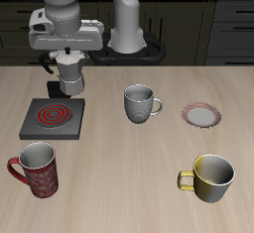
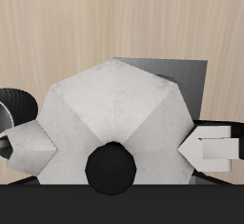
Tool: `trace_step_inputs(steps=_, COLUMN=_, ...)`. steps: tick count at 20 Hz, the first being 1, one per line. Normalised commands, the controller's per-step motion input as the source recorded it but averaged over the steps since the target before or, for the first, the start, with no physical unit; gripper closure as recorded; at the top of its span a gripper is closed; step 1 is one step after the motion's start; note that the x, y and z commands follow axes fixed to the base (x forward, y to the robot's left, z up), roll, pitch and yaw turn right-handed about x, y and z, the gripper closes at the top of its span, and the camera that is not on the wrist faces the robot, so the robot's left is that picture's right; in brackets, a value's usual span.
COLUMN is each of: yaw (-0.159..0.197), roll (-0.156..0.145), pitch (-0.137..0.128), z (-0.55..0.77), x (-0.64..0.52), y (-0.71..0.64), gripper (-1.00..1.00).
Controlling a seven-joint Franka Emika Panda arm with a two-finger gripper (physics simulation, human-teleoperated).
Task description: Place the moka pot on the stove
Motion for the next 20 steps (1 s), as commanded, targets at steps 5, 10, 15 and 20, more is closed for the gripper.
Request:
trace_step_inputs(steps=5, yaw=-0.027, roll=0.002, pitch=-0.003, z=-0.04, x=-0.09, y=-0.26, gripper=1.0)
trace_step_inputs(steps=10, yaw=0.001, roll=0.029, pitch=0.017, z=-0.06, x=-0.09, y=-0.13, gripper=1.0)
trace_step_inputs(steps=15, yaw=-0.012, roll=-0.028, pitch=-0.013, z=-0.02, x=-0.04, y=-0.34, gripper=1.0)
trace_step_inputs(steps=20, yaw=-0.038, roll=-0.036, pitch=-0.017, z=0.01, x=0.05, y=-0.15, gripper=1.0)
